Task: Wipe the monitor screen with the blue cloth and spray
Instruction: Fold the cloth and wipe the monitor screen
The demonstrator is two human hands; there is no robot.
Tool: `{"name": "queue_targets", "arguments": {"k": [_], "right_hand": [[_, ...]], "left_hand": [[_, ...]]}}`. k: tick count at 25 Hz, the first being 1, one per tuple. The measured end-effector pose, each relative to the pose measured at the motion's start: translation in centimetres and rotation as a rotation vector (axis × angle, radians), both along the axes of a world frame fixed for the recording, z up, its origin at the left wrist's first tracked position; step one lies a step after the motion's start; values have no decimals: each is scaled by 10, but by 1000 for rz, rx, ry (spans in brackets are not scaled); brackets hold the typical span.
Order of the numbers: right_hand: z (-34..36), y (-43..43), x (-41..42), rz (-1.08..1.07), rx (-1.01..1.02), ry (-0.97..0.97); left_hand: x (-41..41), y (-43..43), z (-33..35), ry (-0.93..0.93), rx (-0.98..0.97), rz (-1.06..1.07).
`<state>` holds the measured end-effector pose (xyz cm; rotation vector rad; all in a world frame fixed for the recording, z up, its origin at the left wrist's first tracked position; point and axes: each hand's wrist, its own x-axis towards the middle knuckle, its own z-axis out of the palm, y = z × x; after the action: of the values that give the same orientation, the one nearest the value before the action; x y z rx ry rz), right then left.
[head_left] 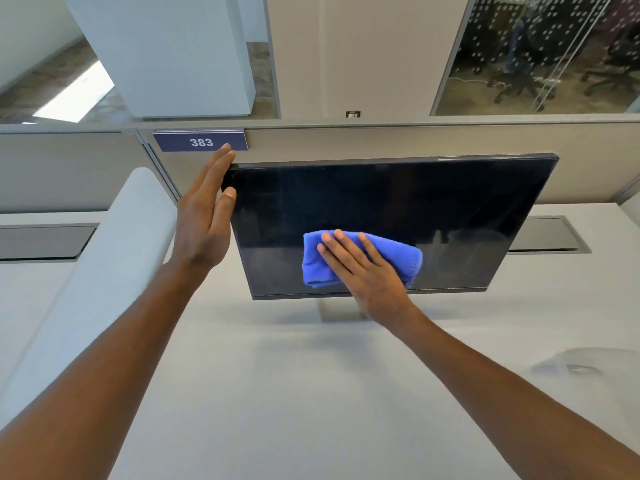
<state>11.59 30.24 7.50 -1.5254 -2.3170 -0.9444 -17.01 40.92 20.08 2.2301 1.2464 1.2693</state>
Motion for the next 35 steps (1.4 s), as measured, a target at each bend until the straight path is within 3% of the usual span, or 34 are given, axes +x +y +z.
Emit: {"name": "queue_targets", "arguments": {"k": [7,11,13,17,19,29,32,35], "right_hand": [[59,-4,90,-439,355,692],[65,-17,112,-511,505,1386],[76,-9,102,-550,573,1510],[86,25,55,-815,495,1137],[82,38,15,-834,441,962],[55,58,-132,-20,107,547],[46,52,-107,34,87,357],[50,40,-57,-35,161,385]], "left_hand": [[5,-2,1,18,3,28],[8,0,3,87,25,32],[10,-1,3,129,33,7],[11,2,2,134,57,5],[10,2,2,122,53,3],[5,7,-5,33,102,-86],[5,8,-5,10,97,-101],[4,9,-3,24,90,-85]]}}
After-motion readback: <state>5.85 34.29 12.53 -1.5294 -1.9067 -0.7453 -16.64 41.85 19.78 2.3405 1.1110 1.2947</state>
